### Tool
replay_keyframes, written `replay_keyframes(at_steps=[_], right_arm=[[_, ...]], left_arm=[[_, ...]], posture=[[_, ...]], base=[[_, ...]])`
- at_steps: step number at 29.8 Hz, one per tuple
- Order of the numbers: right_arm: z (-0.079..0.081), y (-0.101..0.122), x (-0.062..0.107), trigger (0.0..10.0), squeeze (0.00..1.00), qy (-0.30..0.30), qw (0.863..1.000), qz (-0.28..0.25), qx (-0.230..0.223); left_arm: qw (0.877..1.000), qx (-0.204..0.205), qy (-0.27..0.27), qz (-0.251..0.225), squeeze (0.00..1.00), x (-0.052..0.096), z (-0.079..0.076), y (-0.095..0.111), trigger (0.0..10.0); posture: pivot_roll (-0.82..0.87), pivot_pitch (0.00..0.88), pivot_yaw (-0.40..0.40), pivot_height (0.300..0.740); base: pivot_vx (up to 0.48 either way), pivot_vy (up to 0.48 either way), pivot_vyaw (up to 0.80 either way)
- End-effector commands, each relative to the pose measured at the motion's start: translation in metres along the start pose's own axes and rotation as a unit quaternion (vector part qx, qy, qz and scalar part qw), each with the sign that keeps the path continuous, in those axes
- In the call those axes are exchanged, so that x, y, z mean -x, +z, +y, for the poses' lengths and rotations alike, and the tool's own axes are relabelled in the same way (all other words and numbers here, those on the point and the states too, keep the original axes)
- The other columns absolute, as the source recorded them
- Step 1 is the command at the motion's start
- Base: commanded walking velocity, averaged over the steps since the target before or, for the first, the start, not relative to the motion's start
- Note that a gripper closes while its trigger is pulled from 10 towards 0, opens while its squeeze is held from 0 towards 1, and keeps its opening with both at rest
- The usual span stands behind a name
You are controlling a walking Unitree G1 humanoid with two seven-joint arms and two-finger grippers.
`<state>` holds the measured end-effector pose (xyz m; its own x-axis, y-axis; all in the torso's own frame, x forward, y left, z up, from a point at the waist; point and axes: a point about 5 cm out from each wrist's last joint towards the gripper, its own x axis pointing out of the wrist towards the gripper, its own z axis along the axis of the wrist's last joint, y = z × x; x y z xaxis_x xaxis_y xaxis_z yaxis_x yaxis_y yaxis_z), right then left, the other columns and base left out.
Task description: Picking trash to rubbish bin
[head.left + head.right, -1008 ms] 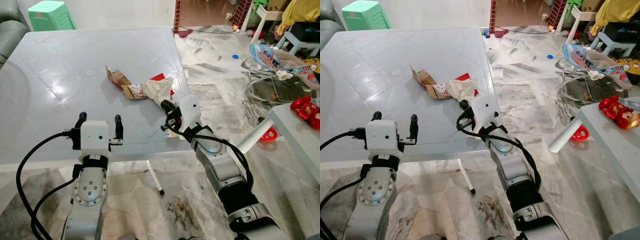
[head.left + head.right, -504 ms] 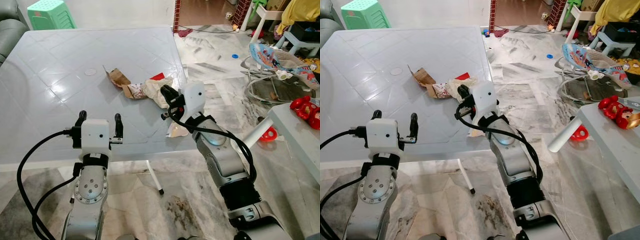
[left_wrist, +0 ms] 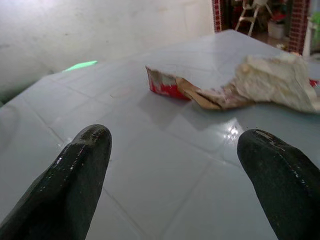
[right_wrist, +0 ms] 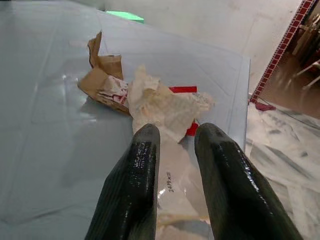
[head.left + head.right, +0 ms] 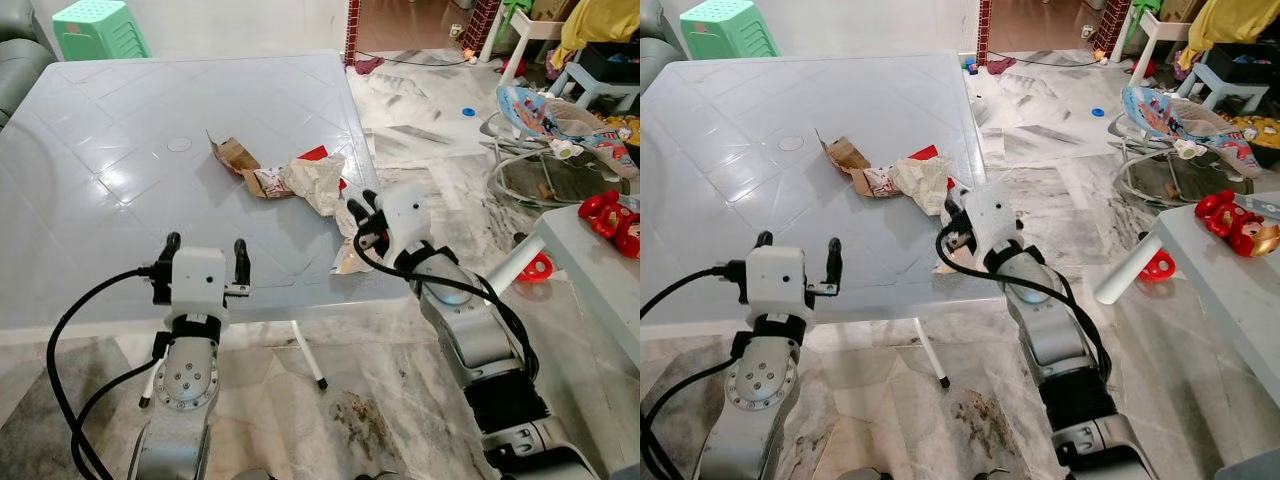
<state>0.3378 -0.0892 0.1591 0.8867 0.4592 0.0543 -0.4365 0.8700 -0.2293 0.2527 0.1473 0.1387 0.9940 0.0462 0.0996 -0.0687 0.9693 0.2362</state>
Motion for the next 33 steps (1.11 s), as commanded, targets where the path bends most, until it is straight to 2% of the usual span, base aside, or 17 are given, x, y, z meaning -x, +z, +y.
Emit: replay_keyframes(at_steps=[1, 4, 11, 21, 33], right_arm=[[-0.002, -0.004, 0.003, 10.0, 1.0, -0.005, 1.0, 0.011, 0.003], [-0.005, -0.008, 0.005, 10.0, 1.0, -0.011, 1.0, 0.02, 0.009], [-0.011, -0.023, 0.008, 10.0, 1.0, -0.023, 0.997, 0.068, 0.029], [-0.014, -0.021, 0.011, 10.0, 1.0, -0.009, 0.997, 0.068, 0.034], [-0.012, -0.019, 0.008, 10.0, 1.0, -0.016, 0.998, 0.059, 0.028]], left_arm=[[1.0, 0.002, -0.029, 0.007, 0.0, 0.005, -0.005, -0.005, 10.0], [0.999, -0.008, -0.052, 0.011, 0.0, 0.01, -0.007, -0.01, 10.0], [0.999, -0.022, -0.033, 0.01, 0.0, 0.013, 0.0, -0.011, 10.0], [0.999, -0.012, -0.036, 0.01, 0.0, 0.019, -0.011, -0.01, 10.0], [0.999, -0.013, -0.034, 0.004, 0.0, 0.016, -0.009, -0.008, 10.0]], posture=[[0.08, 0.1, -0.057, 0.74], [0.08, 0.102, -0.057, 0.74], [0.08, 0.116, -0.071, 0.74], [0.06, 0.139, -0.101, 0.74], [0.06, 0.136, -0.092, 0.74]], base=[[0.0, 0.0, 0.0], [0.0, 0.0, 0.0], [0.0, 0.0, 0.0], [0.0, 0.0, 0.0], [0.0, 0.0, 0.0]])
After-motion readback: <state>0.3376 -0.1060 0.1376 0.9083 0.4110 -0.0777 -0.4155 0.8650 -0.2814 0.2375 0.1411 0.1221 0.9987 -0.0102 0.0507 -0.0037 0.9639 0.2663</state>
